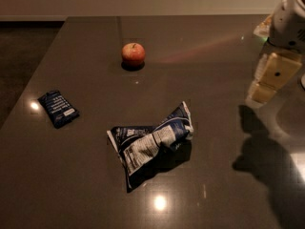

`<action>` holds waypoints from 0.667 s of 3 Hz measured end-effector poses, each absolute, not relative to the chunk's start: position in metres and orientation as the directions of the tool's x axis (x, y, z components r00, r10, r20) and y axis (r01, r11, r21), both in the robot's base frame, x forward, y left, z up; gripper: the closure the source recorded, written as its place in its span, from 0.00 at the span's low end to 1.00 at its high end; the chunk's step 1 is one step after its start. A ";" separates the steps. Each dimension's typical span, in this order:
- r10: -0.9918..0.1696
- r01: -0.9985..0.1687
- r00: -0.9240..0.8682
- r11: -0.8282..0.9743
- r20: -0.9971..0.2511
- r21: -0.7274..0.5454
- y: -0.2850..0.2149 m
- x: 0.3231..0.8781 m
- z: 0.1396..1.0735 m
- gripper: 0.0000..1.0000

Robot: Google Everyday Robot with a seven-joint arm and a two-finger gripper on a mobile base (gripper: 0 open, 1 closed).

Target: Move apple near rxbar blueberry

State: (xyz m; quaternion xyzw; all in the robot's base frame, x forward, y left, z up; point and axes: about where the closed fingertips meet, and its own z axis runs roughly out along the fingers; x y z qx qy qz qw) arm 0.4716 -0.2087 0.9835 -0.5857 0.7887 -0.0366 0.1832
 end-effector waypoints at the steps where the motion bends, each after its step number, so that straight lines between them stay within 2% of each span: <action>1: -0.915 -0.892 -0.266 0.353 -0.303 -0.282 -0.193 0.524 0.979 0.00; 2: -0.893 -0.882 -0.268 0.378 -0.361 -0.281 -0.167 0.575 0.971 0.00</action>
Offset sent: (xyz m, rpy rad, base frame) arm 0.1823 0.0837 -0.0273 0.2021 -0.0745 -0.0491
